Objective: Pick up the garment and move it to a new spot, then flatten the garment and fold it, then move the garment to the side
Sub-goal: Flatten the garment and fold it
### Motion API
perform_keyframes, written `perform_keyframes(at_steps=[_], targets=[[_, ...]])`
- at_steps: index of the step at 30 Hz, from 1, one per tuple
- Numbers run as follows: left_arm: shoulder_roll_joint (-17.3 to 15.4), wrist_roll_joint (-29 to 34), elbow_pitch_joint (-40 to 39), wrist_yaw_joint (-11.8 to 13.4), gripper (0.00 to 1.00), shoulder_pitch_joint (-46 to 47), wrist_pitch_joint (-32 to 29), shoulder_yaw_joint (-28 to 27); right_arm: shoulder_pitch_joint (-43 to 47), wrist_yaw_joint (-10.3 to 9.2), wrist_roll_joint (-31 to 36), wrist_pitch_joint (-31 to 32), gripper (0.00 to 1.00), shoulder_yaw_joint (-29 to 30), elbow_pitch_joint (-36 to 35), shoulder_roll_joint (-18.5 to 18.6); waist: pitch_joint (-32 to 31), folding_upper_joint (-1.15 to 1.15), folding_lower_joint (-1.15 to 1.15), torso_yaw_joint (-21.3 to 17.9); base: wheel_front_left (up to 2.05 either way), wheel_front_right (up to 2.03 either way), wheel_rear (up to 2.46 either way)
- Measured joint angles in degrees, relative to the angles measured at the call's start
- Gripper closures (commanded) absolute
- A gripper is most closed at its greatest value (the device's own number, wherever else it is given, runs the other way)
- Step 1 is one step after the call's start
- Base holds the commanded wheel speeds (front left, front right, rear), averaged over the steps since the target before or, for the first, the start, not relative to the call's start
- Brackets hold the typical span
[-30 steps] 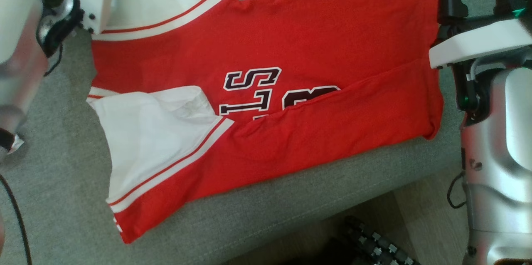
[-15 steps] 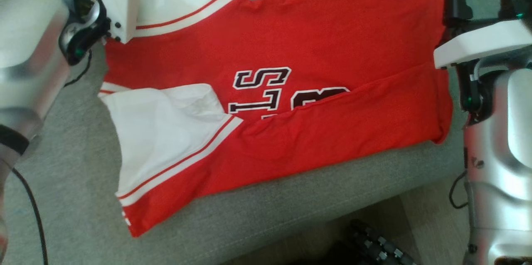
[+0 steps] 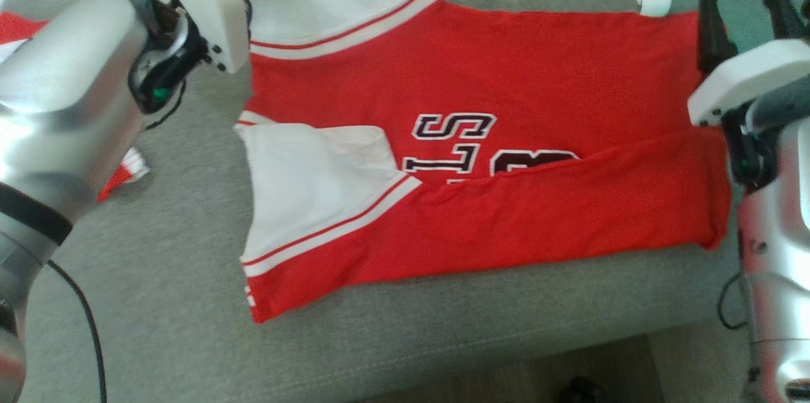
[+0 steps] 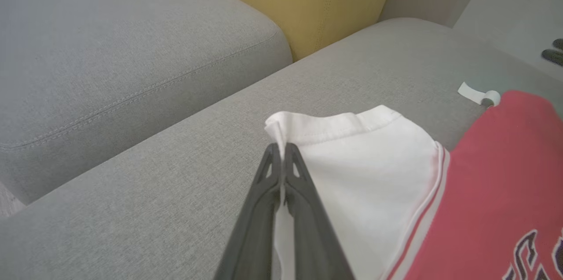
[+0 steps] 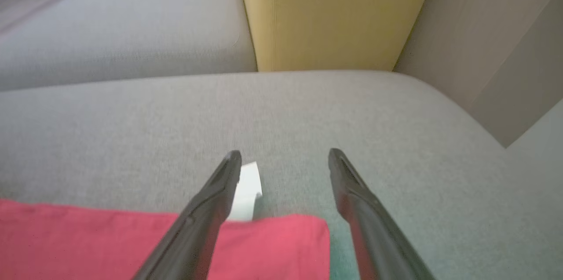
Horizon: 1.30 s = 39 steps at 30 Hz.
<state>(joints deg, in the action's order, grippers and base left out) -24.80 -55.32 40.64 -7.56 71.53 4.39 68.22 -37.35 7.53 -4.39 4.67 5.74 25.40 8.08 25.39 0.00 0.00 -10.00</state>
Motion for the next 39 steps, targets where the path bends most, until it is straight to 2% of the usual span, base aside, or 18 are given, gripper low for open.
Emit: perform_keyframes(at_steps=[9, 26, 27, 28, 29, 39], targets=[[-0.25, -0.27, -4.34, 0.00, 1.00, -1.55, 1.76, 2.12, -0.78, 0.00, 0.93, 7.03, 0.00, 2.52, 11.02, 3.91, -2.36, 0.00, 0.00, 4.40, 0.00, 0.00, 0.00], [-0.77, -0.29, -7.14, 0.34, 1.00, -1.88, 1.47, 3.02, -6.85, 0.00, 1.41, 7.93, 0.00, 2.42, 22.38, 5.70, -0.15, 0.00, 0.00, 5.64, 0.00, 0.00, 0.00], [-0.78, -0.29, -7.14, 0.41, 1.00, -1.88, 1.42, 3.02, -7.21, 0.00, 1.18, 7.94, 0.10, 1.98, 22.81, 5.89, -0.04, 0.00, 0.00, 5.64, 0.00, 0.00, 0.00], [-0.79, -0.29, -7.11, 0.52, 1.00, -1.88, 1.42, 3.02, -7.52, 0.00, 1.02, 7.94, 0.67, 1.53, 23.20, 6.13, 0.02, 0.00, 0.00, 5.63, 0.00, 0.00, 0.00], [-0.79, -0.29, -7.04, 0.52, 1.00, -1.88, 1.42, 3.03, -7.88, 0.00, 0.80, 7.93, 1.00, 1.01, 23.56, 6.43, 0.03, 0.00, 0.00, 5.63, 0.00, 0.00, 0.00], [-0.98, -0.30, -5.35, 1.62, 1.00, -1.62, 2.23, 2.75, -10.10, 0.00, -0.33, 0.46, 1.00, 0.59, 24.66, 7.14, -0.14, 0.00, 0.00, 5.49, 0.00, 0.00, 0.00]])
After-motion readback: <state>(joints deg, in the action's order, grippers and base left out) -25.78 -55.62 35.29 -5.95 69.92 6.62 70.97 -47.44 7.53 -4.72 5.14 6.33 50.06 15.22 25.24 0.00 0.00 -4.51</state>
